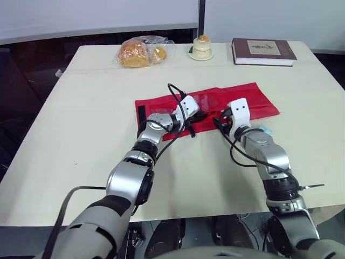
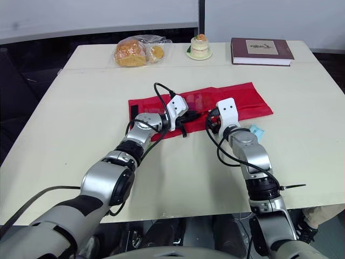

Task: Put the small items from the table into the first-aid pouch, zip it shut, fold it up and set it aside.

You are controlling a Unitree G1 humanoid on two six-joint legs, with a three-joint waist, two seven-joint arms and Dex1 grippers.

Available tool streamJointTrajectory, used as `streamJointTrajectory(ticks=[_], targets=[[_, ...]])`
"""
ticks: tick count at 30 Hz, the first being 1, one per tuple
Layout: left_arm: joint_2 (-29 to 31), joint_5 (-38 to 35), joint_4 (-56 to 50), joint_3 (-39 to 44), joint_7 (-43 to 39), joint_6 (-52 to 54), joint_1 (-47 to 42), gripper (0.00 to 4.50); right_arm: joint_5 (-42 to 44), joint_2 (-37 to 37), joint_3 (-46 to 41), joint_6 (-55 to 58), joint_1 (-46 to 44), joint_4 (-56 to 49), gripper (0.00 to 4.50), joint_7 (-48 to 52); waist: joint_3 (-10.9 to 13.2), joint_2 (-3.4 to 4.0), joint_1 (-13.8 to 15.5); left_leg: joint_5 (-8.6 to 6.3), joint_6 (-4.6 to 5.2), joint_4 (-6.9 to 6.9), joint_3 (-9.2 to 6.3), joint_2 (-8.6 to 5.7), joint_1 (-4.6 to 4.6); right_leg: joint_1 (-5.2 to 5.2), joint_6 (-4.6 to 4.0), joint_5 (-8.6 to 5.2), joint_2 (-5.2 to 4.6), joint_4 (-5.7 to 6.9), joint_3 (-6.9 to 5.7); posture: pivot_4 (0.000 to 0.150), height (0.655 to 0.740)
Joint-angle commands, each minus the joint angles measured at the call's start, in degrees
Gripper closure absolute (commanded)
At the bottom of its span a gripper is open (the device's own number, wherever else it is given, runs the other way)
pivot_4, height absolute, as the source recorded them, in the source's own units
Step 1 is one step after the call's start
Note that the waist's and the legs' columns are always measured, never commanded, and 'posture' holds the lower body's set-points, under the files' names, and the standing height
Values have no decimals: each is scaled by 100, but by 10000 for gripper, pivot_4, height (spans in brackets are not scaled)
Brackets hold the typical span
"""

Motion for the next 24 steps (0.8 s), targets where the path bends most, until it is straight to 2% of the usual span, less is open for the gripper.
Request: streamJointTrajectory(ticks=[1,2,9,14,18,21,24], targets=[[-41,-33,-105,-33,-33,-2,-38,45000,-119,-18,60,-195,-106,-91,40847,-54,0,0,1,0,0,0,0,0,0,0,0,0,0,0,0,1500,7289],[-43,-36,-109,-33,-45,0,-41,45000,-147,-7,77,-255,-160,22,44808,-54,0,0,1,0,0,0,0,0,0,0,0,0,0,0,0,1500,7289],[-90,-59,-209,-77,-212,-30,7,45000,-434,156,135,-1183,-831,1349,44808,-178,0,0,1,2,-2,-5,0,0,1,0,0,0,0,-3,0,1500,7289],[-91,-53,-291,-118,-278,-35,49,45000,-848,68,227,-2566,-1127,2305,44808,-369,0,0,1,3,-5,-8,0,0,3,0,0,0,0,-4,0,1500,7289],[-11,-50,-331,-132,-284,-27,83,45000,-662,144,274,-2848,-676,1920,44808,1,0,0,-25,4,-6,-11,0,1,3,-1,0,0,0,-5,2,1500,7289],[66,-11,-283,-140,-160,-33,79,45000,-558,32,362,-2733,-161,1185,44808,370,0,0,-64,4,-6,-13,-1,2,2,-2,0,0,1,-5,1,1500,7289],[142,-7,-237,-115,25,5,20,45000,-330,-311,494,-2646,483,-26,44808,1007,0,1,-80,4,-6,-12,1,1,3,-2,0,0,1,-3,4,1500,7289]])
